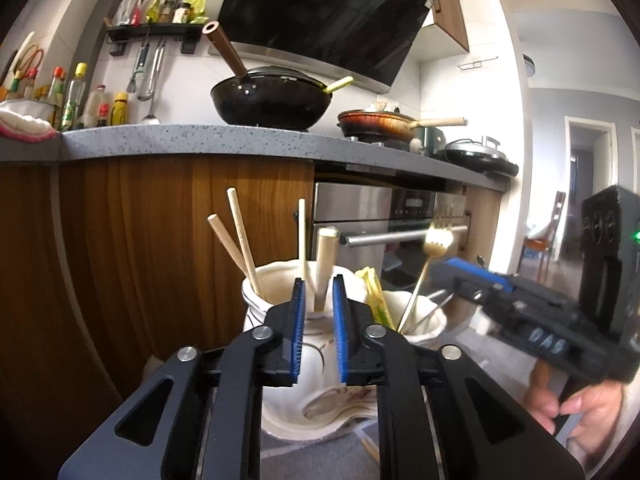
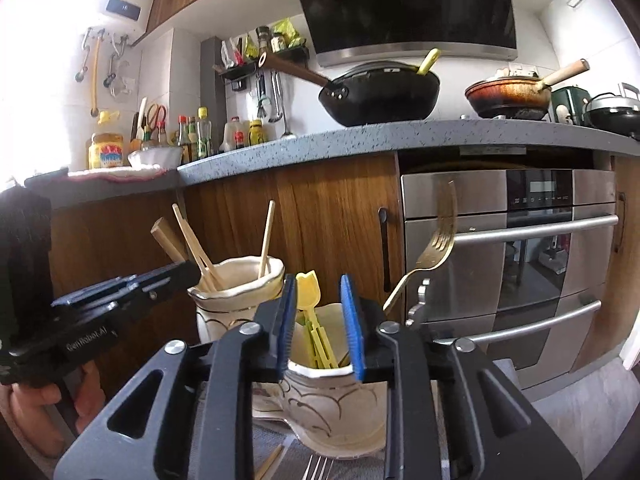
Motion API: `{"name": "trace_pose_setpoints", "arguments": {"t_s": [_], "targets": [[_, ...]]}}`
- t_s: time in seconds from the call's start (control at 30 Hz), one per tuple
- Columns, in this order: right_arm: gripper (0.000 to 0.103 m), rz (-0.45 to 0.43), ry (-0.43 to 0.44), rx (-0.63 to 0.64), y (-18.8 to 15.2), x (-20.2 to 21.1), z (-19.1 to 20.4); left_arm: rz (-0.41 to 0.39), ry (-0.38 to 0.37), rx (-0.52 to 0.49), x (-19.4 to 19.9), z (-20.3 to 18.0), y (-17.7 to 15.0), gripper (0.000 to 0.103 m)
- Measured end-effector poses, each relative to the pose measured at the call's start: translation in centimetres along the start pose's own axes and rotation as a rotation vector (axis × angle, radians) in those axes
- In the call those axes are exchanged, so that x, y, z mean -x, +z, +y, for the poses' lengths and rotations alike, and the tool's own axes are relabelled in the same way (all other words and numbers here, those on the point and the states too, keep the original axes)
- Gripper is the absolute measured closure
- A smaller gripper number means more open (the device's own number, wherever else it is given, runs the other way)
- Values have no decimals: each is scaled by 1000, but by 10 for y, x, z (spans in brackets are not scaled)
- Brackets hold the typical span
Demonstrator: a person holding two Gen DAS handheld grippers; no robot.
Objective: Organize utensils
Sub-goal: 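Open the left tool to drop the chopstick while the right tool drops the yellow utensil, then raise both open tools away from the holder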
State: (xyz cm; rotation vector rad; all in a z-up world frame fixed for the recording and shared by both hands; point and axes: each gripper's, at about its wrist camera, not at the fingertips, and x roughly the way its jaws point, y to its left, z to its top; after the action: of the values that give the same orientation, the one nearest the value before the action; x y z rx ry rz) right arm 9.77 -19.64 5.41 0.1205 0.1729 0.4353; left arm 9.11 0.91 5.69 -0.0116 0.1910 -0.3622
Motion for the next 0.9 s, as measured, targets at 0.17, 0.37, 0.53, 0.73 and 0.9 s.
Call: {"name": "trace_pose_setpoints", "arguments": {"t_s": [0.17,0.37,0.53,0.73,0.9], "targets": [[51,-22,-2,-16,1,31,-2,-4,22,-15,17,-6,-8,62],[31,5,-8,-34,-9,55,-4,-3,51,-12,42,-11,-21,30],[19,53,-37,-15,-25,65,0,16,89,-21,57,-15,-32,20],[13,100,-74,-2,-39,73,0,44,126,-4,74,-17,-46,13],[8,157,-106,4,-51,75,0,78,151,8,79,-18,-53,11]]}}
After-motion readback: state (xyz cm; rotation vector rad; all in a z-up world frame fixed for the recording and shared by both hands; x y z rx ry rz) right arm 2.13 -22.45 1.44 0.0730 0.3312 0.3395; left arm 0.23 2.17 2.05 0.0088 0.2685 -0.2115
